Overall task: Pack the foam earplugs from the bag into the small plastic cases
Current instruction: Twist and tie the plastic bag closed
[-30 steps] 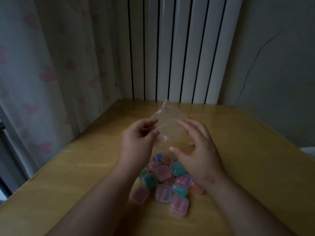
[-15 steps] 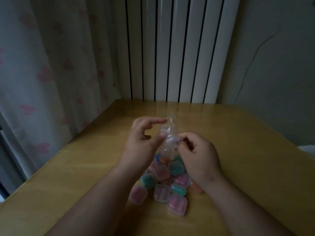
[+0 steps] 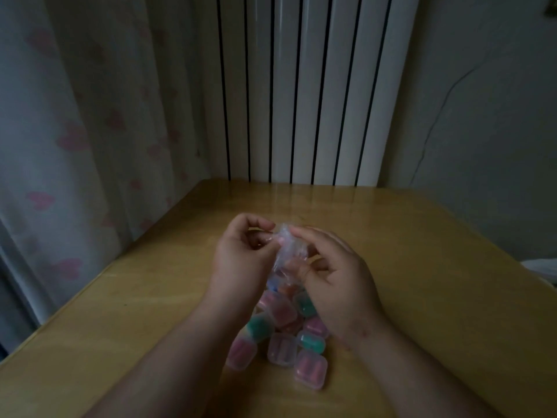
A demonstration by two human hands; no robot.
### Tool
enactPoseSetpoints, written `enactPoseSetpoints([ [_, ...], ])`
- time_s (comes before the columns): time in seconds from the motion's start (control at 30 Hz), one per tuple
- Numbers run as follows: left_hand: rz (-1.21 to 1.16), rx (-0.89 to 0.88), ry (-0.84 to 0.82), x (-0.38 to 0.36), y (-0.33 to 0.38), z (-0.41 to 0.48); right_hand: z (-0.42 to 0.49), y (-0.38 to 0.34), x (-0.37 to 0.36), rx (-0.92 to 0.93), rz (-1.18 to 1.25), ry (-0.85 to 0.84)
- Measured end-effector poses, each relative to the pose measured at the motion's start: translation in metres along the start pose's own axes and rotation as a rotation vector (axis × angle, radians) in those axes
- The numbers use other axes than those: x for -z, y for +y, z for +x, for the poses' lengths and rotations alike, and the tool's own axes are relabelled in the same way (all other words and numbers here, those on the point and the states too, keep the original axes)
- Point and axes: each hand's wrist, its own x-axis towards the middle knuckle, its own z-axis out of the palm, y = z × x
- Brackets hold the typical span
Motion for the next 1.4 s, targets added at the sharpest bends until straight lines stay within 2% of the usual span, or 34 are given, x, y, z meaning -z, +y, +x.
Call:
enactPoseSetpoints([
  [0.07,-0.002,0.044,-0.006,0.0,0.0,-0.001,0.0,0.0,-0.003,-0.058,-0.028,0.008],
  [0.17,0.04,0.061,-0.049,-0.002,0.0,-0.004,0.0,-0.001,-0.002,-0.053,-0.118,0.135],
  [0.4,-0.042,0.166,-0.353,0.0,0.0,-0.004,0.004,-0.003,0.007,-0.133,0.012,0.376],
  [0.47,0.018,0.128,-0.384,0.0,-0.003,-0.003,0.004,-0.001,0.007,-0.172,-0.008,0.366],
  [0.53,0.053,0.081,-0.334,-0.002,-0.006,-0.003,0.006,-0.001,0.006,-0.204,-0.025,0.33],
  [0.63,0.054,0.039,-0.241,-0.004,-0.007,-0.004,0.005,-0.003,0.005,-0.221,0.09,0.256],
  [0.77,0.054,0.001,-0.116,-0.001,-0.003,-0.002,0.0,-0.007,0.005,-0.178,0.199,0.091],
  [0.83,0.044,0.017,-0.064,0.002,-0.002,0.0,-0.001,-0.007,0.002,-0.128,0.112,0.05],
  [0.97,0.043,0.045,-0.073,0.005,0.001,-0.001,-0.001,-0.01,-0.001,-0.086,-0.164,0.103],
  [1.13,0.025,0.04,-0.139,0.005,0.002,-0.004,-0.001,-0.013,-0.001,-0.018,-0.084,0.117],
  [1.27,-0.079,0.085,-0.23,0.005,0.006,-0.007,0.001,-0.012,0.006,-0.038,-0.066,0.171],
  [1.4,0.097,0.012,-0.219,-0.001,0.006,-0.011,0.002,-0.011,0.012,-0.081,-0.131,0.189],
])
